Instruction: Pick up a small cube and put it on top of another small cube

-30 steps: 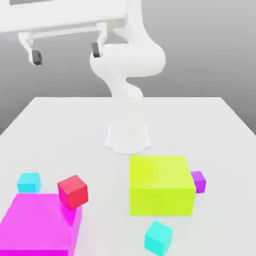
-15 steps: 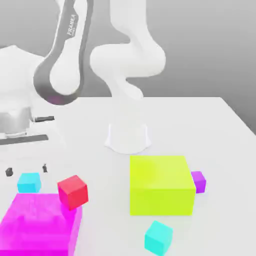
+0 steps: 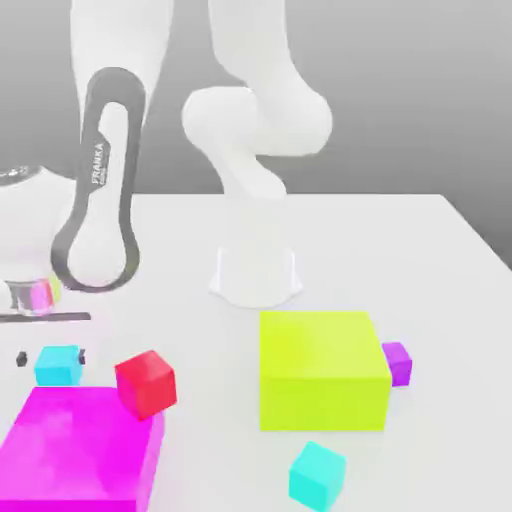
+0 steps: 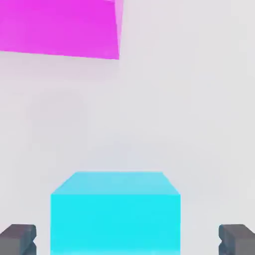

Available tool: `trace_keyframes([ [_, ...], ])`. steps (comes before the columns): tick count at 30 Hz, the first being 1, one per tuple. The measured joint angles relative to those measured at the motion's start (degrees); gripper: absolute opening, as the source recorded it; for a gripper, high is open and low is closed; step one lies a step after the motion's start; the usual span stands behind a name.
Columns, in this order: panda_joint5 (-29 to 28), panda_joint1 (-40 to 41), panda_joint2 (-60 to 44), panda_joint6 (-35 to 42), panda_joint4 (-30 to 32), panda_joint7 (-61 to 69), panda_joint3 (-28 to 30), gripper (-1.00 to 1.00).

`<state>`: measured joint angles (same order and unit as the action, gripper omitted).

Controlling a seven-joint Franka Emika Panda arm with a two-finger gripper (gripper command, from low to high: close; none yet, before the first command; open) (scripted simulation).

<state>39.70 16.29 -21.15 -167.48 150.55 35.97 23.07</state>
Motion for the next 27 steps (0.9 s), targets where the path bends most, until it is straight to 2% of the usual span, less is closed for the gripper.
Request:
trace_keyframes([
  [6,0.38,0.06,-0.17,0.1,-0.07,0.27,-0.14,-1.0],
  [13,-13.31,-10.29,7.63,4.46,2.57,-10.1,13.07,-1.0],
  [18,-23.74,-14.69,12.09,8.19,2.8,-15.98,19.47,-1.0],
  [27,-35.7,-25.06,8.2,20.18,-11.66,-4.04,9.04,-1.0],
])
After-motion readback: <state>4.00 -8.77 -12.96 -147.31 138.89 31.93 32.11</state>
